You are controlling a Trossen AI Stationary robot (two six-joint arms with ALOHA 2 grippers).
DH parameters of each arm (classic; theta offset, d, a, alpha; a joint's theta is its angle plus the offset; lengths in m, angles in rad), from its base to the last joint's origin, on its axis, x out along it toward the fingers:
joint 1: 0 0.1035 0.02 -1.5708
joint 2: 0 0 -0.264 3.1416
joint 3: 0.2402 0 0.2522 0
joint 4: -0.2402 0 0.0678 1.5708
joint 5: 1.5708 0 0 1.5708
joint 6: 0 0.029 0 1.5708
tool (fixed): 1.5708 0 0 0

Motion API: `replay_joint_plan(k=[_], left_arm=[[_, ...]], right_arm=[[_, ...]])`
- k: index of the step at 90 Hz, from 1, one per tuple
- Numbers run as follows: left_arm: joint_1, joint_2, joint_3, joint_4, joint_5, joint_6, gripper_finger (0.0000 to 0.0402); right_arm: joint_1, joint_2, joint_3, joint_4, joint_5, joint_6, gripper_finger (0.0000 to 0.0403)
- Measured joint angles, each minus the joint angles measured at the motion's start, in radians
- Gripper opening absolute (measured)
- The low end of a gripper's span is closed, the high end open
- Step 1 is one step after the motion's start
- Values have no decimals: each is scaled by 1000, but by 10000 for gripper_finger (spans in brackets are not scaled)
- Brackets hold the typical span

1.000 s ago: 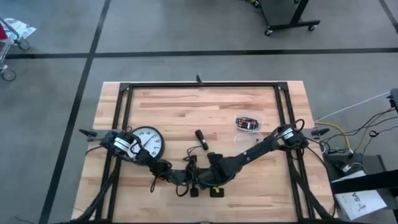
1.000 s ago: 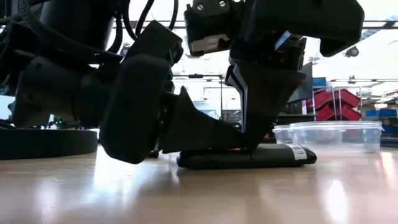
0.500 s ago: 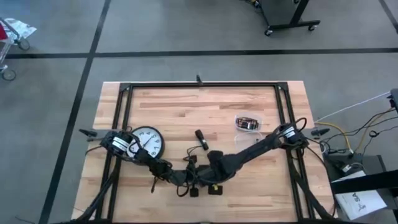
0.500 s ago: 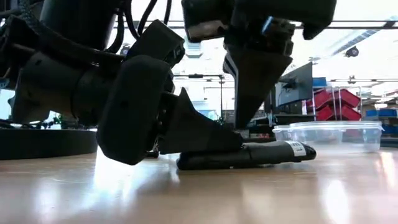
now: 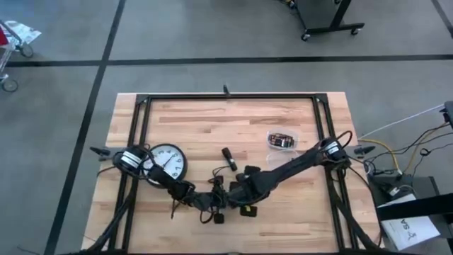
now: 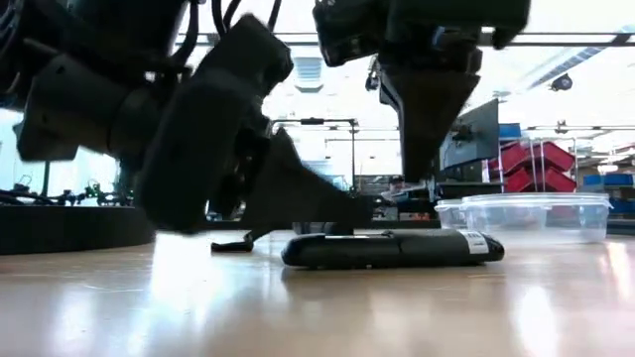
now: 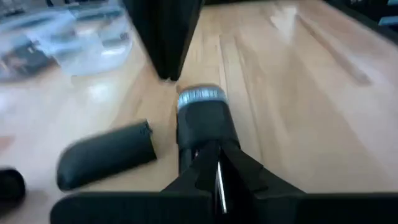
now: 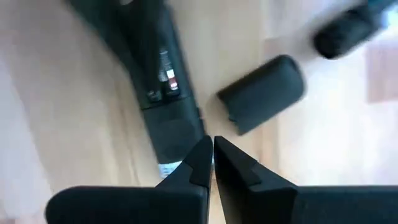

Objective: Insert battery
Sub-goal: Insert the silver battery into the remote battery compartment, then close the remote’s battery compartment cover

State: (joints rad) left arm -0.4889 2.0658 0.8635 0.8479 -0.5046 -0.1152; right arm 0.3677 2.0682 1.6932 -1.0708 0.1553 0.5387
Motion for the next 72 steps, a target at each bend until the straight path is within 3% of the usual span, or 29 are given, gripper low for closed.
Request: replay_joint_plan(k=[13,23,43,58,72], left_arm=[[-9,-76,-4,-125,-3,-6,0],[-34,-167,-10,-298,-4,-39,0],[-115,-332,-11,-636,-4,-107,0],[-174,-406,-14,-751,0,-160,0],[-214,-423,-20,-793,0,-173,0]], right_arm=[[-26,-3,0,-7,-1,81,2],[-35,-3,0,-8,0,105,26],[-56,3,-8,-5,7,228,137],[-61,27,-39,3,2,281,220],[-97,29,-101,78,4,299,261]])
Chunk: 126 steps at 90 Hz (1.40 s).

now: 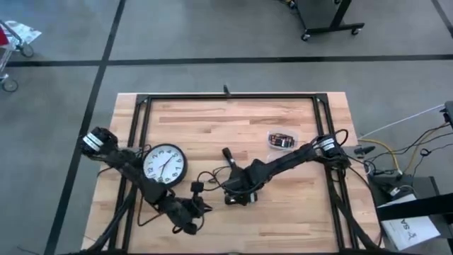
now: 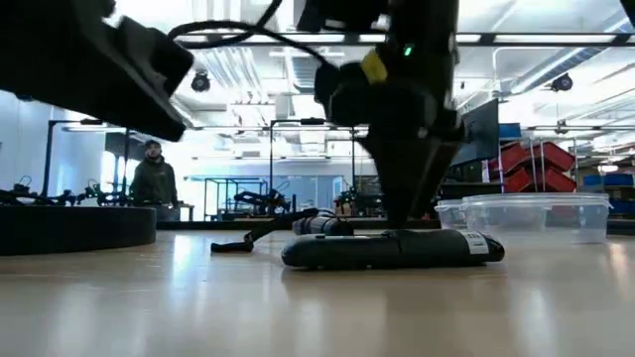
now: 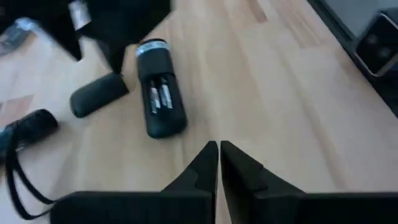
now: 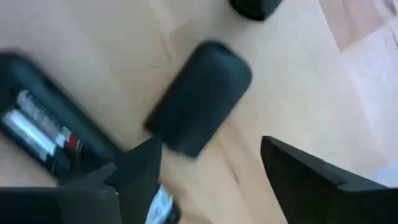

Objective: Insert battery
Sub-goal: Close the remote’s battery compartment cover

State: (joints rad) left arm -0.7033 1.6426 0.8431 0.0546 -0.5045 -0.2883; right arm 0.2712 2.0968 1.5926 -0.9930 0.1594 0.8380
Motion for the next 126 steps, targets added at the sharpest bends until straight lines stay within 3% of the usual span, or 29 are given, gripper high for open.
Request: replay_joint_plan(k=[27,60,85,105,126], left_arm=[[-18,-3,-1,-148,0,-144,0],[-23,-4,-2,-190,28,-175,0],[-23,-4,-2,-192,43,-165,0],[9,-5,-43,-93,-85,-36,10],[150,-5,-181,207,25,158,72]], right_arm=[[-67,1,-31,136,-68,-25,251],[-74,-1,-56,278,-81,-53,216],[-54,0,-52,557,-127,-303,212],[-12,-8,15,407,-93,-312,201],[71,-70,21,229,-53,-292,179]])
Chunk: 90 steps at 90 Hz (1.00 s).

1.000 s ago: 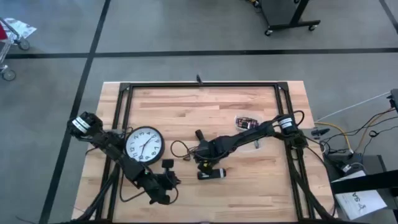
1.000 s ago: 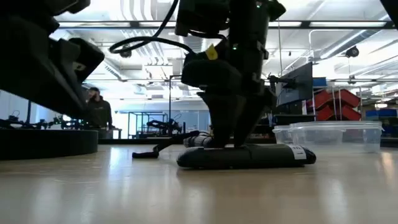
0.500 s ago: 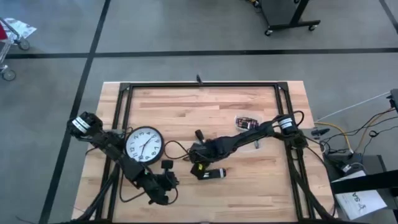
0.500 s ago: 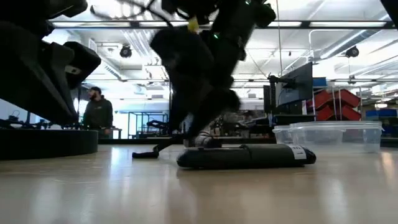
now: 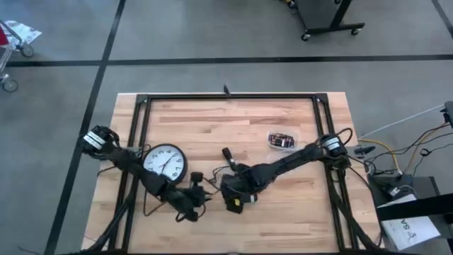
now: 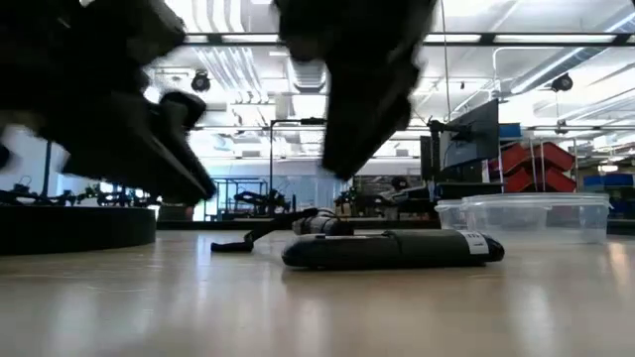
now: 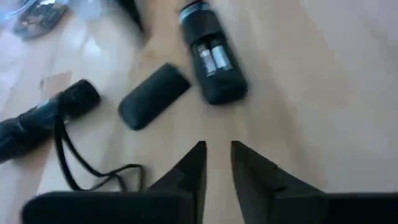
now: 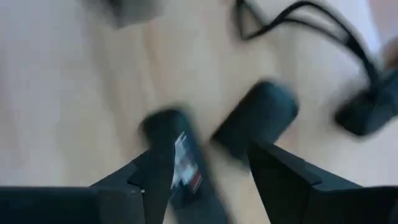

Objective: Insert battery
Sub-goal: Close the remote’s battery compartment cover

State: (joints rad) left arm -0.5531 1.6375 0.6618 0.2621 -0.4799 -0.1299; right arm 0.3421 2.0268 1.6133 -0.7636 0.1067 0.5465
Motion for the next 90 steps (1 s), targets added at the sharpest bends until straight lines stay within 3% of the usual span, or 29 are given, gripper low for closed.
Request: replay_joint_plan(k=[24,49,77,90], left_arm=[[158,68,-15,189,205,216,168],[243,208,131,155,212,339,228],[330,240,250,-88,435,316,247],[339,241,276,-164,456,265,237]], right_arm=[[125,-136,1,-115,169,42,143],[226,-210,-1,-131,322,153,101],[233,-159,-8,-77,342,159,70],[220,-144,-9,-47,341,149,61]])
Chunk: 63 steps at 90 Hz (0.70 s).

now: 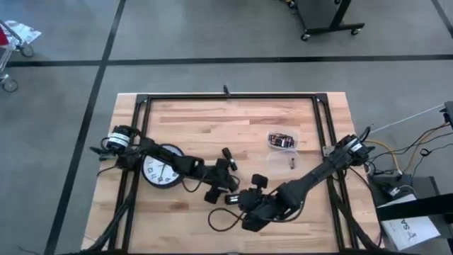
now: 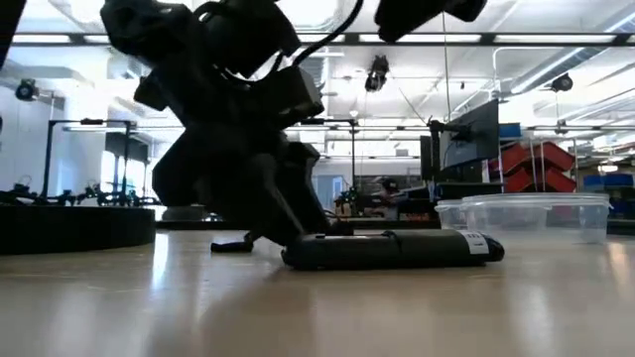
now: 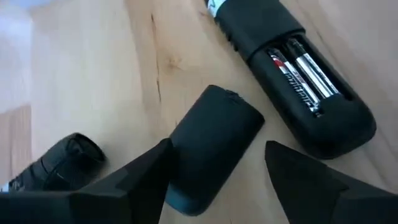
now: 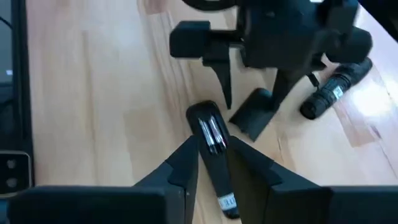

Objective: Insert battery
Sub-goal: Close the remote’s battery compartment cover

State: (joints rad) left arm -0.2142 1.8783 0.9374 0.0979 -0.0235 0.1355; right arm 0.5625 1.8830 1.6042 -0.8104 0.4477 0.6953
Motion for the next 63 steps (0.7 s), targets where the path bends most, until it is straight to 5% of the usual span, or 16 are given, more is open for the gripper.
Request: replay_joint_plan(k=[35,63], left_arm=[[-70,-128,-3,-270,13,-229,224],[-126,-265,-87,-266,14,-267,219]], right_arm=[[-5,2,-2,17,25,-16,60],[-2,1,-2,44,26,-16,89]])
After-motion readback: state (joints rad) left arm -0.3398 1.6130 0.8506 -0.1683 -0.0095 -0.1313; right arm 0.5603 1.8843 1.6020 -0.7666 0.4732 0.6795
